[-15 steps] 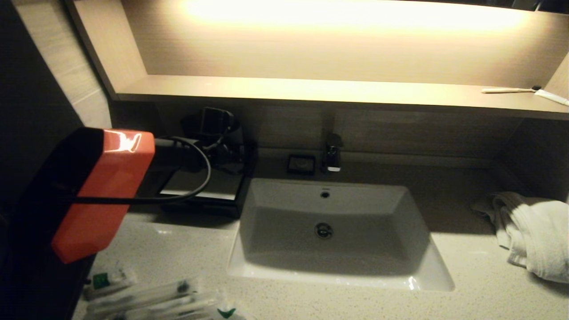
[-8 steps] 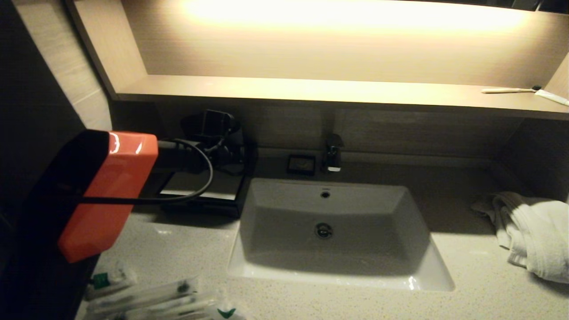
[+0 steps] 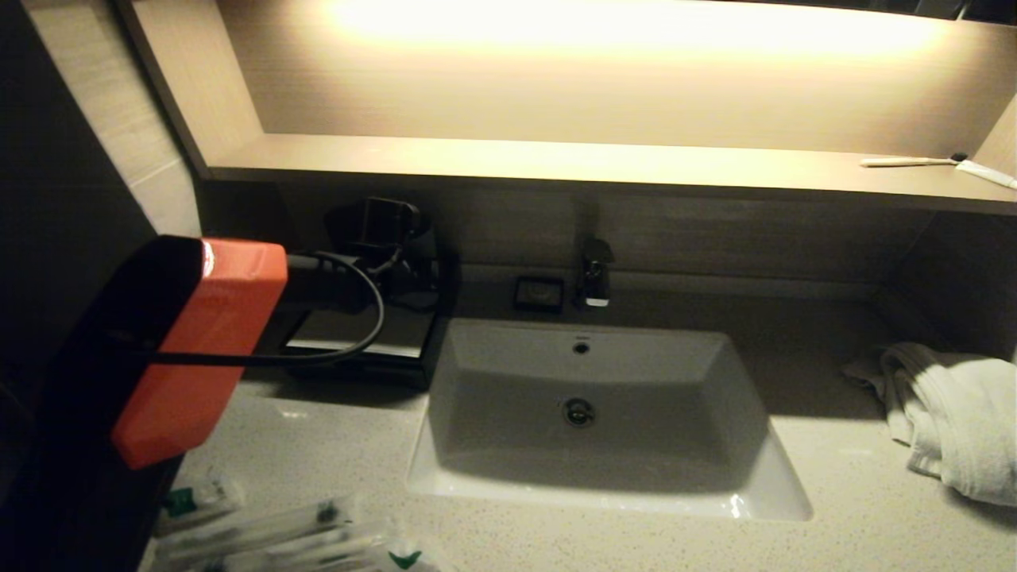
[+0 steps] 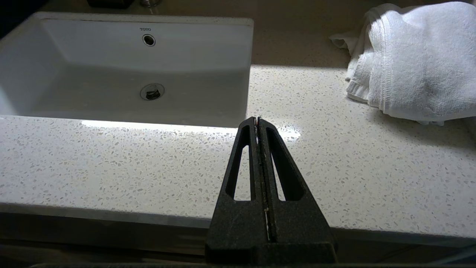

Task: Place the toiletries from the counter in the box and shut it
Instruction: Place the cup on the storage box

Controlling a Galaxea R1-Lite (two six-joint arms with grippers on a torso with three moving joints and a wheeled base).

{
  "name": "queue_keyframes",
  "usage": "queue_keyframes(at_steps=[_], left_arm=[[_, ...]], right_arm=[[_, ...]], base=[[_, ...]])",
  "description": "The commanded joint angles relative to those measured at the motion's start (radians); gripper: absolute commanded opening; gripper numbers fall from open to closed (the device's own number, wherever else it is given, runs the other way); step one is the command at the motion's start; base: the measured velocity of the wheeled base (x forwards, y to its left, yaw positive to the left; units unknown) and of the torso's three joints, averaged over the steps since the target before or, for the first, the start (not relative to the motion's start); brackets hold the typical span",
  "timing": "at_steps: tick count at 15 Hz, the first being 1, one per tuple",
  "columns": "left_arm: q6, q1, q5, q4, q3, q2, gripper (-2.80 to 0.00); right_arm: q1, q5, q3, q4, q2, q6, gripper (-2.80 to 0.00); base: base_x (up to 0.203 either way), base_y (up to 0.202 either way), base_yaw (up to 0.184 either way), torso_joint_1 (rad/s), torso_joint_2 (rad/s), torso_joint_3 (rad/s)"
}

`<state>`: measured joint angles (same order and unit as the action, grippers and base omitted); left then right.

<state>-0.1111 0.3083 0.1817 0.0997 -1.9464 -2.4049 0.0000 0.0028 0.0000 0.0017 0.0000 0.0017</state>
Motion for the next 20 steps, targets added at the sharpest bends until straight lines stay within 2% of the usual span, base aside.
queue_keyframes(at_steps=[1, 12, 20], left_arm=[[0.001, 0.000, 0.002, 0.018, 0.000, -0.010, -2.80], [0.008, -0.001, -0.001, 0.100, 0.000, -0.040, -2.80], [0.010, -0.002, -0.001, 0.101, 0.000, -0.045, -2.80]], right_arm=[[0.000, 0.000, 0.000, 0.000, 0.000, 0.000, -2.80], [0.000, 0.000, 0.000, 0.000, 0.000, 0.000, -2.80], [0.000, 0.000, 0.000, 0.000, 0.000, 0.000, -2.80]], base=[[0.000, 0.000, 0.000, 0.000, 0.00, 0.000], [0.000, 0.000, 0.000, 0.000, 0.00, 0.000], [0.000, 0.000, 0.000, 0.000, 0.00, 0.000]])
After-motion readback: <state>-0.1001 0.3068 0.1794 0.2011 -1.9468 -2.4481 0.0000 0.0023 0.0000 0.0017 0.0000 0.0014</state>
